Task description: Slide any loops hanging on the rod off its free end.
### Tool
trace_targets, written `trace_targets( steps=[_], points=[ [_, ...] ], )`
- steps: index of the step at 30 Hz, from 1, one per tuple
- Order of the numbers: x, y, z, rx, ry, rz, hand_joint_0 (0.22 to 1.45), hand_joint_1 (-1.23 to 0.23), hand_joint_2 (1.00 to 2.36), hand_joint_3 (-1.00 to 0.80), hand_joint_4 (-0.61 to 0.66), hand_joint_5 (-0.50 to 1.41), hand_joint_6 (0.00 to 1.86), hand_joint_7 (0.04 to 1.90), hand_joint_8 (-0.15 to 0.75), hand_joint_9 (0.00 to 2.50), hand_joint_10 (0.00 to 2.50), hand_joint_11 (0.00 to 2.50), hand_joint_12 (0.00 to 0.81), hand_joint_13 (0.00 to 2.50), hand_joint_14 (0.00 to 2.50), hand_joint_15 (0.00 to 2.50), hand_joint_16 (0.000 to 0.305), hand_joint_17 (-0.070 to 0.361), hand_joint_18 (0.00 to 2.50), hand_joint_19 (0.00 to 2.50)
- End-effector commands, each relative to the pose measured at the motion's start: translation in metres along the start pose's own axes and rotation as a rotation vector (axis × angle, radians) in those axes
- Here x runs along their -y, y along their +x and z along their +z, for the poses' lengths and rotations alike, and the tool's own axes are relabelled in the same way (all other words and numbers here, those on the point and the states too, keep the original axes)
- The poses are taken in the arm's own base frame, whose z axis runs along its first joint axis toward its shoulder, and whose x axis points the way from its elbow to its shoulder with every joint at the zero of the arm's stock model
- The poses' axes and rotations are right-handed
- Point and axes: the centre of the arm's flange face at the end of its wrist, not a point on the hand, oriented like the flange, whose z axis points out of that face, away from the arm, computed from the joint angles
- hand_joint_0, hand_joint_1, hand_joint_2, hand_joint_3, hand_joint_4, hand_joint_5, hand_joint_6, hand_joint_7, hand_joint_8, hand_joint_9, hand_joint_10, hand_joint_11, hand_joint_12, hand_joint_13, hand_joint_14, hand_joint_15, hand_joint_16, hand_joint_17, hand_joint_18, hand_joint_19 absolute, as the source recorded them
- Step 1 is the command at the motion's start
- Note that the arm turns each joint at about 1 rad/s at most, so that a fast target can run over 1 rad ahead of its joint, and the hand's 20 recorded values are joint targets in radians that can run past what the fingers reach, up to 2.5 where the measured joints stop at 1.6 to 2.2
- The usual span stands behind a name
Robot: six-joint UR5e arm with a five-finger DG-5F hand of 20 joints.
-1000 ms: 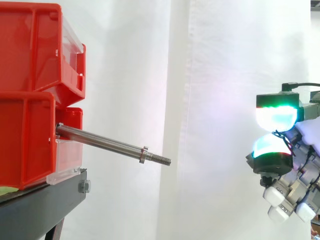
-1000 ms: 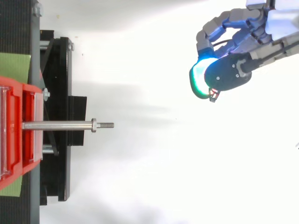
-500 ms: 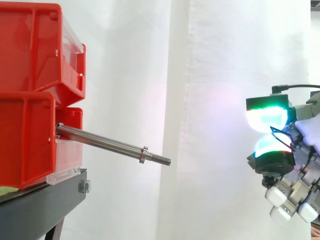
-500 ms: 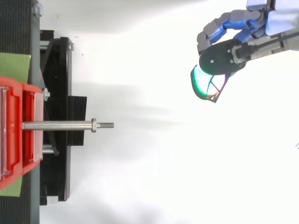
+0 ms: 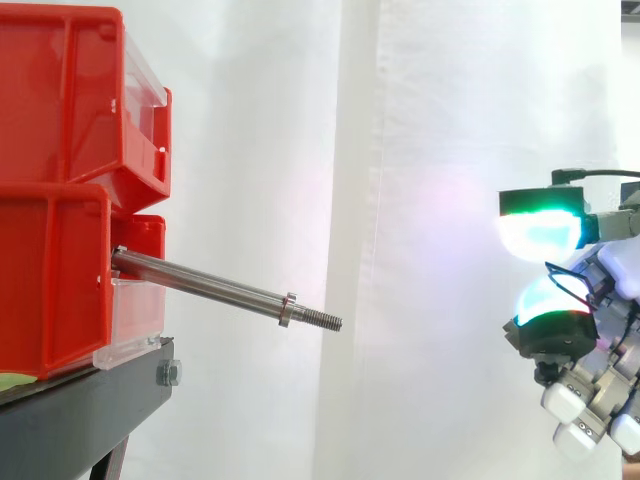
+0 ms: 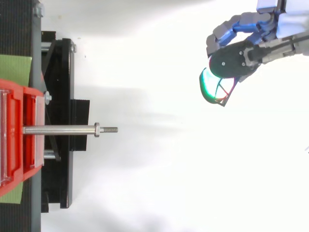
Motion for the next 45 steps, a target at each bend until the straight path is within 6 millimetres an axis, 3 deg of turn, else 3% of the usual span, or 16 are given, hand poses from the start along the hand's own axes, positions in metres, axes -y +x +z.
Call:
trace_targets(
  steps=[1,8,16,24,32,39,45],
  points=[
    [0.0013,-0.0001,-0.0015,0.003,0.013,0.001,0.44,-0.64,1.00,-0.50,0.20,-0.14,0.78,1.19,0.279,0.72,0.00,0.13,0.274,0.58,0.00,0.05,0.037,0.083,0.57,0.28],
    [0.0016,-0.0002,-0.0033,0.005,0.022,0.001,0.40,-0.71,1.00,-0.50,0.21,-0.14,0.76,1.16,0.288,0.71,0.00,0.13,0.290,0.58,0.00,0.05,0.040,0.090,0.59,0.27],
    [0.0024,-0.0003,-0.0026,0.013,0.024,0.000,0.47,-0.83,1.00,-0.50,0.18,-0.16,0.73,1.23,0.255,0.64,0.00,0.11,0.268,0.53,0.00,0.04,0.037,0.082,0.53,0.27],
    [0.0015,0.0009,-0.0022,0.020,0.020,-0.002,0.61,-0.76,1.00,-0.46,0.12,-0.15,0.75,1.25,0.227,0.64,0.00,0.13,0.239,0.51,0.00,0.04,0.031,0.070,0.49,0.29],
    [0.0013,-0.0003,-0.0030,0.023,0.019,-0.001,0.59,-0.70,1.02,-0.23,0.10,-0.17,0.83,1.26,0.236,0.66,0.01,0.14,0.239,0.50,0.00,0.05,0.030,0.068,0.43,0.30],
    [0.0014,0.0007,-0.0022,0.022,0.019,-0.002,0.58,-0.53,1.01,-0.29,0.13,-0.16,0.81,1.23,0.239,0.67,0.01,0.14,0.238,0.48,0.00,0.06,0.030,0.068,0.37,0.34],
    [0.0021,0.0006,-0.0021,0.022,0.021,-0.002,0.59,-0.52,1.01,-0.32,0.14,-0.16,0.80,1.25,0.239,0.66,0.00,0.13,0.238,0.47,0.00,0.06,0.030,0.067,0.36,0.34]
  ],
)
